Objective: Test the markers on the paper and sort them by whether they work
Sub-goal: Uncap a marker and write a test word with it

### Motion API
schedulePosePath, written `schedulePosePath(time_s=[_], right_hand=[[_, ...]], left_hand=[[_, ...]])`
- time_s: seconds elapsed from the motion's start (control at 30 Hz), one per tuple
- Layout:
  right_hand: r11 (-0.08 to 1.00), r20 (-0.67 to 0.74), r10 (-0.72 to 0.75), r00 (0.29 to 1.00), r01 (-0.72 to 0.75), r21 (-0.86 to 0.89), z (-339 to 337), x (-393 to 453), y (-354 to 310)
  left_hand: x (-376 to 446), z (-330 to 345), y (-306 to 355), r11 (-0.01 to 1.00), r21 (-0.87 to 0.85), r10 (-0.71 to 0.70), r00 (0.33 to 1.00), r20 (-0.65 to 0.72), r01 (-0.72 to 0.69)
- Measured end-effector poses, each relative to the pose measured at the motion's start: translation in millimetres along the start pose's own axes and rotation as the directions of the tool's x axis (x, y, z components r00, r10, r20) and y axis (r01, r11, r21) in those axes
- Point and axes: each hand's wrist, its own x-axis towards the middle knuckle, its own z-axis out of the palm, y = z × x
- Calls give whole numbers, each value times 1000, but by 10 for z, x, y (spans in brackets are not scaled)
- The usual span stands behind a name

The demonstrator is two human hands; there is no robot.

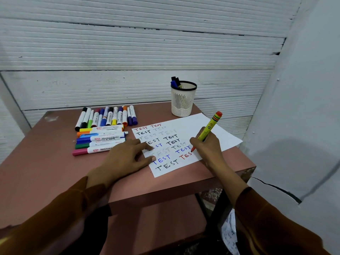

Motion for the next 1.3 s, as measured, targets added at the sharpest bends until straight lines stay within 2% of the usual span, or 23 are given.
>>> schedulePosePath(time_s=[0.27, 0.67, 0.77, 0.87, 0.93, 1.0, 1.07, 1.2, 1.3], right_hand=[[1000, -89, 7, 996, -7, -6, -7, 22, 20], [999, -53, 32, 998, -32, -13, 13, 40, 29], [989, -83, 61, 995, -49, 139, -16, 64, 57], [942, -94, 73, 993, -37, 335, -48, 82, 51], [919, -67, 30, 997, -1, 395, -50, 79, 19], [885, -14, -2, 1000, 9, 466, -3, 67, -45], [826, 68, 3, 998, -41, 563, 87, 52, -128], [647, 208, 71, 976, -204, 735, 340, 13, -317], [658, 214, 81, 973, -214, 722, 490, 4, -336]], left_hand=[[-3, 8, -5, 1000, -8, 14, 1000, -22, -14], [-8, 9, 4, 1000, 11, 6, 1000, 0, -6], [-22, -13, 23, 1000, -7, 22, 1000, -21, -22], [-49, -45, 68, 997, -79, -12, 993, -119, 3], [-60, -42, 89, 986, -158, -77, 984, -163, 50], [-58, -28, 98, 976, -216, -75, 980, -183, 34], [-40, -13, 80, 970, -244, -54, 972, -230, -4], [-76, -87, 47, 952, -298, -154, 947, -281, 66], [-105, -103, 62, 957, -279, -164, 940, -298, 78]])
